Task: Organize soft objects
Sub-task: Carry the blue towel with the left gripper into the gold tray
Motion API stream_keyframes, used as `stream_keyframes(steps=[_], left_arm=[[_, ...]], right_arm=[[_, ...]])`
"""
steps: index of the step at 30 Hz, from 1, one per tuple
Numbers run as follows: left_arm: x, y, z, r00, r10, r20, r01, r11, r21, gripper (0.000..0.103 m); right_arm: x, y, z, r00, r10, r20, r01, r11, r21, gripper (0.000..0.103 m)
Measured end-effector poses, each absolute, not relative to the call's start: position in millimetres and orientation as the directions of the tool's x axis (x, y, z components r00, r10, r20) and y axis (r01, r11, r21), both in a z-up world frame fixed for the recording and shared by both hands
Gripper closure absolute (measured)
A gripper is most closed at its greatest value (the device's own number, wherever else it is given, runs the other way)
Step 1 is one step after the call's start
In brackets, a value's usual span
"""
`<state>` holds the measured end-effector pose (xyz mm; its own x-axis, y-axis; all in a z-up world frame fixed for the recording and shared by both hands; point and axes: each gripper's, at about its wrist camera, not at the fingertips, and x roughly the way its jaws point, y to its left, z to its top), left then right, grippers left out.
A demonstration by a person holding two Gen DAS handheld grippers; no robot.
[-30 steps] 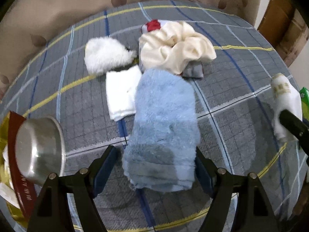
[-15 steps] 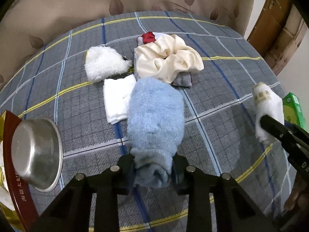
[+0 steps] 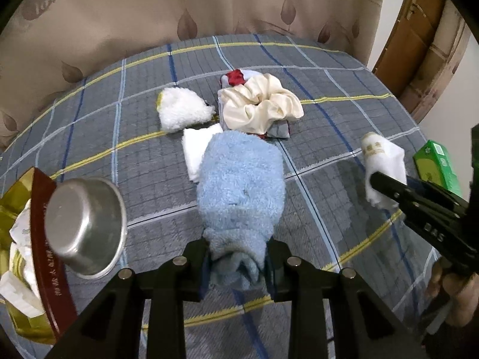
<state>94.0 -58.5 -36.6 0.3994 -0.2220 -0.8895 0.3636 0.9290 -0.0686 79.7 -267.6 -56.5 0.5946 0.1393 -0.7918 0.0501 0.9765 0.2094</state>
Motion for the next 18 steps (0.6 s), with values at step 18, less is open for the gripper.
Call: stream_keyframes(steps=[18], left_arm=[[79,35,9,0.509,-0.162,-0.845,0.243,0.969,-0.039,0.075]], right_arm=[[81,-266,-61,0.589,0.124,-0.799,0.051,0.980,0.190,0.073]])
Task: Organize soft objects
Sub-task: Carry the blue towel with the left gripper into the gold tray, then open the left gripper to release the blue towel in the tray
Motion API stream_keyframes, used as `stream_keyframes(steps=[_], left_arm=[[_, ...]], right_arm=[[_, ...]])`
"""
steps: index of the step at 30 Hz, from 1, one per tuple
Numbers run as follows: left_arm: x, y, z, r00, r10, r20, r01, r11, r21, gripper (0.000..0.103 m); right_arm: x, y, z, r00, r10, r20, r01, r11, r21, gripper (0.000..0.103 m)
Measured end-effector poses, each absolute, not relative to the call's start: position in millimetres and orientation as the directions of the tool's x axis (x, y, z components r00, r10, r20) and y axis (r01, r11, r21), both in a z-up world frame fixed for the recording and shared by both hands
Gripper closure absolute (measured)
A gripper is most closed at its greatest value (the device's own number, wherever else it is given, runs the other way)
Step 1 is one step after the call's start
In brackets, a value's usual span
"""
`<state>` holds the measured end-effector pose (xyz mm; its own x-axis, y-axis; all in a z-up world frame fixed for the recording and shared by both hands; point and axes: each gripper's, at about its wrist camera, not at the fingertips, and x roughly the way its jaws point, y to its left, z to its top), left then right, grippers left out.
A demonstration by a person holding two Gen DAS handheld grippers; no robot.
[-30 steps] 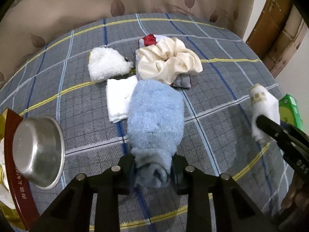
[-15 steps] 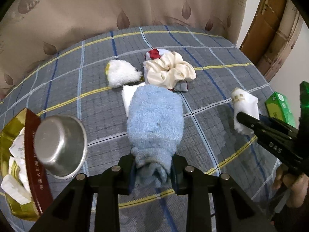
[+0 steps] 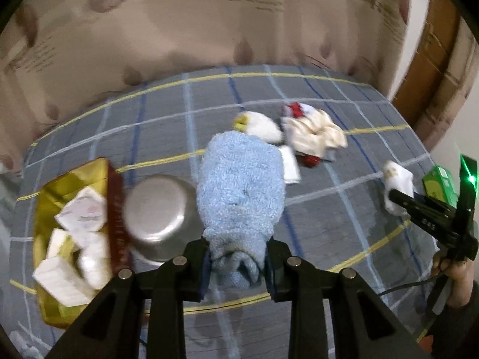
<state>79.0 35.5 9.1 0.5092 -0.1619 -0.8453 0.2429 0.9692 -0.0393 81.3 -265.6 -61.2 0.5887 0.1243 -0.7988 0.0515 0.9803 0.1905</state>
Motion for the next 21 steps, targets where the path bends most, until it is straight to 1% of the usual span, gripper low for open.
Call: stream_keyframes(steps=[6,11,15,21], left_arm=[[89,99,19,0.536,-0.084,-0.840,0.100,0.994,-0.035,0.075],[98,154,27,0.557,0.008,-0.830,-0.025,1.000,-0.007,0.075],[106,193,24,0.544,0.067,-0.836,-0.112,0.994,0.006,0.075],[118,233,9,0.501,0.113,-0.858,-0.183,0.983,0.023,0.075]], right_arm=[[81,-266,-61,0.591,0.123,-0.797,0.050,0.981,0.189,0.072],[81,-265,-61,0.588,0.121,-0.799,0.050,0.981,0.185,0.072],[80,-265,-62,0.588,0.119,-0.800,0.051,0.982,0.183,0.072],[80,-265,-63,0.586,0.119,-0.802,0.056,0.981,0.187,0.072]])
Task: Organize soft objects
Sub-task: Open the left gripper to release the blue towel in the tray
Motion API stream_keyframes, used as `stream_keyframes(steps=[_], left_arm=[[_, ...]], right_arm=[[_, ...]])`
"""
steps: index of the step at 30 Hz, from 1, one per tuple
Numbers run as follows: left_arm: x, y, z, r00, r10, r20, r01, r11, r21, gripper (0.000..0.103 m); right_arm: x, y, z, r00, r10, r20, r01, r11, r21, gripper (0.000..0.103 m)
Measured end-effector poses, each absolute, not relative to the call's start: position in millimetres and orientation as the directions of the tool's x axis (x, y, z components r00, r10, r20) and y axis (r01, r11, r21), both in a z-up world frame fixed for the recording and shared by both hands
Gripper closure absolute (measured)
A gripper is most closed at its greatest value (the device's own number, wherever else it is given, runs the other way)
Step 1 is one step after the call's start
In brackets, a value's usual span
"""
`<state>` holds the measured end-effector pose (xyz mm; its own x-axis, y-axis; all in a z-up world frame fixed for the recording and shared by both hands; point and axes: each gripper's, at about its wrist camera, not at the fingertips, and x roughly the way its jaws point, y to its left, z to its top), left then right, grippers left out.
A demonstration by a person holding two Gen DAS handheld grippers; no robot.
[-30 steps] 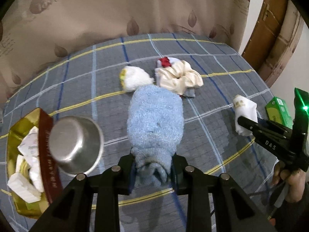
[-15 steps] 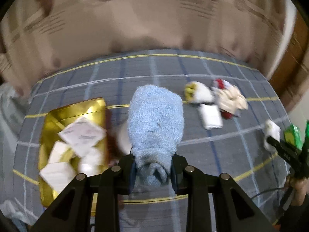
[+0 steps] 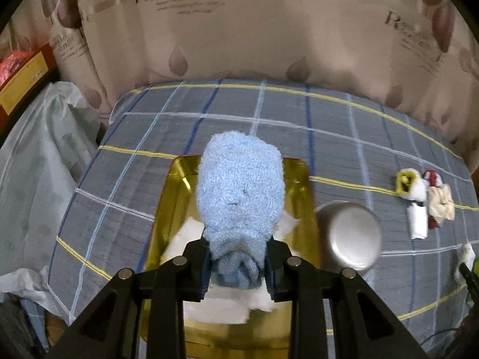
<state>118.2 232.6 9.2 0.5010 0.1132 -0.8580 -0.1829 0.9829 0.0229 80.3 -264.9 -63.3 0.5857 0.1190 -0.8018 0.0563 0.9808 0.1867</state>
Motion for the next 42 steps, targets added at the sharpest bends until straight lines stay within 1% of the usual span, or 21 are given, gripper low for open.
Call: stream_keyframes(steps=[11,12,17,20,24,25,32,35,42], left_arm=[[146,259,-24,0.425,0.135,-0.895,-0.218,0.975,0.044,0.074],[148,261,-28,0.416,0.139,-0.899,-0.224,0.974,0.047,0.072],[153,269,-41,0.373,0.152,-0.915,-0.248,0.967,0.059,0.072],[154,272,-46,0.354,0.142,-0.924,-0.259,0.965,0.048,0.065],[153,276,-49,0.337,0.127,-0.933,-0.273,0.962,0.032,0.049],[153,277,-50,0.333,0.120,-0.935,-0.276,0.961,0.025,0.048],[145,278,-32,0.370,0.111,-0.922,-0.278,0.960,0.004,0.048],[141,276,-19,0.390,0.123,-0.912,-0.268,0.963,0.016,0.048],[120,273,1,0.429,0.133,-0.893,-0.265,0.964,0.017,0.048]], right_arm=[[81,-265,-67,0.578,0.113,-0.808,0.060,0.982,0.180,0.072],[81,-265,-67,0.577,0.112,-0.809,0.061,0.982,0.180,0.072],[82,-268,-69,0.575,0.107,-0.811,0.070,0.981,0.179,0.071],[83,-268,-71,0.570,0.104,-0.815,0.075,0.981,0.178,0.071],[84,-267,-73,0.565,0.108,-0.818,0.072,0.981,0.179,0.070],[84,-267,-73,0.563,0.108,-0.819,0.070,0.981,0.178,0.070],[84,-267,-74,0.560,0.113,-0.821,0.069,0.981,0.183,0.070],[84,-267,-74,0.562,0.112,-0.819,0.068,0.981,0.180,0.070],[81,-258,-69,0.584,0.091,-0.807,0.035,0.990,0.137,0.070]])
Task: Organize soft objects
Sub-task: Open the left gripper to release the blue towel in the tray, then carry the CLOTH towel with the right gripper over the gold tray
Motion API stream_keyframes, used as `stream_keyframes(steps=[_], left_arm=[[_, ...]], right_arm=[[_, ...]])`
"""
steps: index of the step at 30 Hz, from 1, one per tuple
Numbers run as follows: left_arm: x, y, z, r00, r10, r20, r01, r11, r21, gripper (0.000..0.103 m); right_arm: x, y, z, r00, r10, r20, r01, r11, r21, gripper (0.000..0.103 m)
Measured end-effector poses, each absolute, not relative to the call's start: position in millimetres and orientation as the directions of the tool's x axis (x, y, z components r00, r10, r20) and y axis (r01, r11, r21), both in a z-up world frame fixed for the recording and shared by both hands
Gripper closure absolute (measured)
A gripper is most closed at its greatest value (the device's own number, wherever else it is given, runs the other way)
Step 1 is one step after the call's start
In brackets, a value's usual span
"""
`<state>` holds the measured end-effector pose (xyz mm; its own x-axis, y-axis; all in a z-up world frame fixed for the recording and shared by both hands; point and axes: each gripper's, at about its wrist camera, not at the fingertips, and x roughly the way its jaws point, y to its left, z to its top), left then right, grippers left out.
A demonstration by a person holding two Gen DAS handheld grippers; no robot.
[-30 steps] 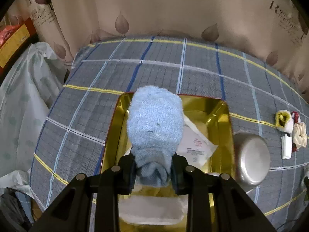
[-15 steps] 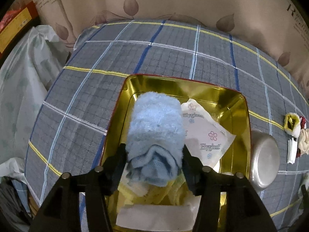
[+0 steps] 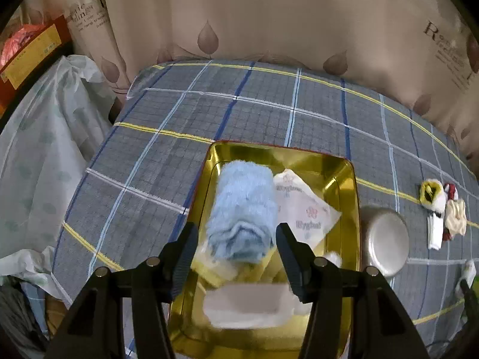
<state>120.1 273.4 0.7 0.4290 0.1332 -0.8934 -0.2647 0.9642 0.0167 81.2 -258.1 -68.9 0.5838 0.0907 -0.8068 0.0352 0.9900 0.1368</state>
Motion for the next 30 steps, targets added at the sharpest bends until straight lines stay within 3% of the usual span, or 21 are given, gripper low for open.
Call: stream_keyframes(steps=[9,15,30], left_arm=[[82,263,0,0.473,0.139,-0.870,-0.232,0.972,0.029,0.048],[59,259,-4,0.507,0.205,-0.837,-0.240,0.967,0.091,0.048],[36,281,-10,0.528,0.170,-0.832,-0.283,0.959,0.016,0.048]], right_arm=[[79,-247,-66,0.594,0.105,-0.797,0.000,0.991,0.131,0.070],[76,-232,-60,0.604,0.106,-0.790,-0.033,0.994,0.108,0.070],[78,-159,-40,0.575,0.207,-0.792,-0.187,0.975,0.120,0.070]])
